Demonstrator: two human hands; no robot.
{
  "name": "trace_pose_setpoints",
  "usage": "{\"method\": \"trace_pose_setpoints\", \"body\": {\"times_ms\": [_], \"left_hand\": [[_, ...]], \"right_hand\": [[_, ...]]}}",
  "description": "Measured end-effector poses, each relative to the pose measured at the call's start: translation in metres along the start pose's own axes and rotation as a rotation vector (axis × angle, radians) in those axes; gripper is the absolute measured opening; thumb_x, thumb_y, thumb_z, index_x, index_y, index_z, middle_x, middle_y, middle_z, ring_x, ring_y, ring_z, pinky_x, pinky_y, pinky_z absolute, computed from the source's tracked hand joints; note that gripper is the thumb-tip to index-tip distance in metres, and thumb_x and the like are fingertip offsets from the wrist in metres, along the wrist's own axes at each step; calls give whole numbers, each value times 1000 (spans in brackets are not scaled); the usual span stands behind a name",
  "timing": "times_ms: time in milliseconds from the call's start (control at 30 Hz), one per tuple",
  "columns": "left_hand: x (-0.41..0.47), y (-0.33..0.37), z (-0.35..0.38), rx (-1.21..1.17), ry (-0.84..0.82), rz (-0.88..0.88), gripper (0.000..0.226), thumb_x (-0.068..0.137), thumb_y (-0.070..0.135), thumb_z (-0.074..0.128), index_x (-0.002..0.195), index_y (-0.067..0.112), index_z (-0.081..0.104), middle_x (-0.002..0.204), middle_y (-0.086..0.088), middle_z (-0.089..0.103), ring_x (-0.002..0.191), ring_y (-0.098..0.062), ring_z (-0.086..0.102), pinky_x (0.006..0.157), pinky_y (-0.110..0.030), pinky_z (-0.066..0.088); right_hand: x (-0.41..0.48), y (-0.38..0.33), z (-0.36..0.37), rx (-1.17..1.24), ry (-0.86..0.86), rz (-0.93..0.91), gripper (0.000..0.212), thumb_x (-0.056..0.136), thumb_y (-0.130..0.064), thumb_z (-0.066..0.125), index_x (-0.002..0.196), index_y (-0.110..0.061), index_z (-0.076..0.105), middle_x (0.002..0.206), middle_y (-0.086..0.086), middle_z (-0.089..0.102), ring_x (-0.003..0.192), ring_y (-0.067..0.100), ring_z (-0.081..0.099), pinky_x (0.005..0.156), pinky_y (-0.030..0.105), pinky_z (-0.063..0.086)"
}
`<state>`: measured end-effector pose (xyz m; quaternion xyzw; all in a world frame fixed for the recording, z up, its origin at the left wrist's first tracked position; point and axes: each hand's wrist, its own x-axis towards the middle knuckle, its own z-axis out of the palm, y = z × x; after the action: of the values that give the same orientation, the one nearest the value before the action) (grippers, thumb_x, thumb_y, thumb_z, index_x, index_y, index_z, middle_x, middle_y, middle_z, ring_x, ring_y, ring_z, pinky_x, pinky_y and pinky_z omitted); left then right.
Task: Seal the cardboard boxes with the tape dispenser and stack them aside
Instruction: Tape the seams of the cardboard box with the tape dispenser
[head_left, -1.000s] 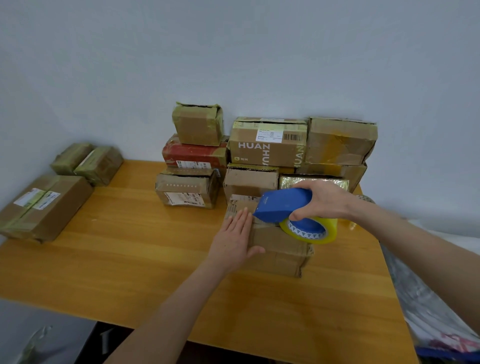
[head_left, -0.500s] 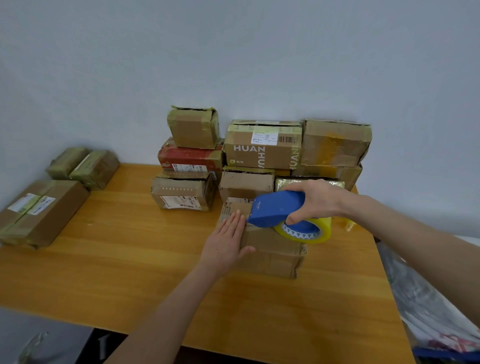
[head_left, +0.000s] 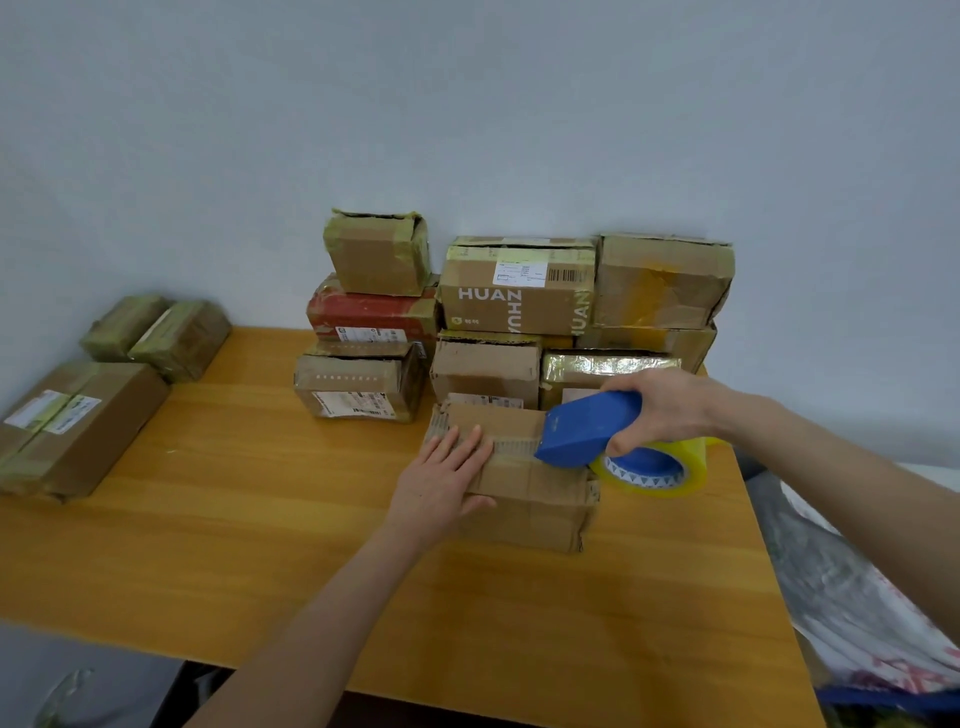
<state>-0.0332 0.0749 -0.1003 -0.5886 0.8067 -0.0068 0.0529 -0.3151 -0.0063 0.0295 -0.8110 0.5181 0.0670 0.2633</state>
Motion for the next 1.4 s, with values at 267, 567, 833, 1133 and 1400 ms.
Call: {"method": "trace_pose_setpoints", "body": {"times_ms": [267, 567, 833, 1133, 1400], "left_hand": [[-2, -2, -8, 17, -77, -80, 100, 84, 75, 29, 149, 15, -17, 153, -5, -25, 141, -19, -22, 112, -37, -14], [6, 25, -8, 45, -76, 20, 96, 87, 71, 30, 151, 13, -13, 157, -6, -20, 146, -22, -16, 120, -39, -5], [5, 31, -6, 22, -45, 46, 90, 90, 67, 33, 152, 19, -11, 160, -3, -14, 148, -18, -11, 122, -40, 1], [-1, 26, -3, 25, -32, 100, 94, 89, 68, 38, 149, 21, -18, 159, -1, -17, 147, -17, -12, 122, -37, -2], [-2, 33, -5, 8, -16, 43, 96, 88, 69, 38, 150, 19, -15, 158, 1, -19, 147, -16, -13, 121, -38, -4]], "right_hand": [[5, -22, 18, -183, 58, -41, 65, 61, -69, 66, 117, -39, 52, 98, -13, 59, 89, 13, 59, 77, 38, 57], [7, -21, 18, -190, 52, -35, 67, 64, -68, 67, 121, -37, 50, 100, -11, 58, 91, 13, 58, 80, 38, 56], [5, -15, 20, -137, 66, -38, 67, 63, -68, 67, 120, -38, 48, 100, -12, 57, 91, 14, 58, 79, 39, 56], [-21, 17, 18, 67, 12, -52, 63, 55, -62, 66, 111, -35, 53, 98, -7, 61, 87, 14, 61, 76, 35, 56], [-32, 36, 37, -18, -39, 13, 58, 70, -50, 73, 121, -37, 48, 105, -6, 60, 94, 16, 60, 84, 38, 55]]}}
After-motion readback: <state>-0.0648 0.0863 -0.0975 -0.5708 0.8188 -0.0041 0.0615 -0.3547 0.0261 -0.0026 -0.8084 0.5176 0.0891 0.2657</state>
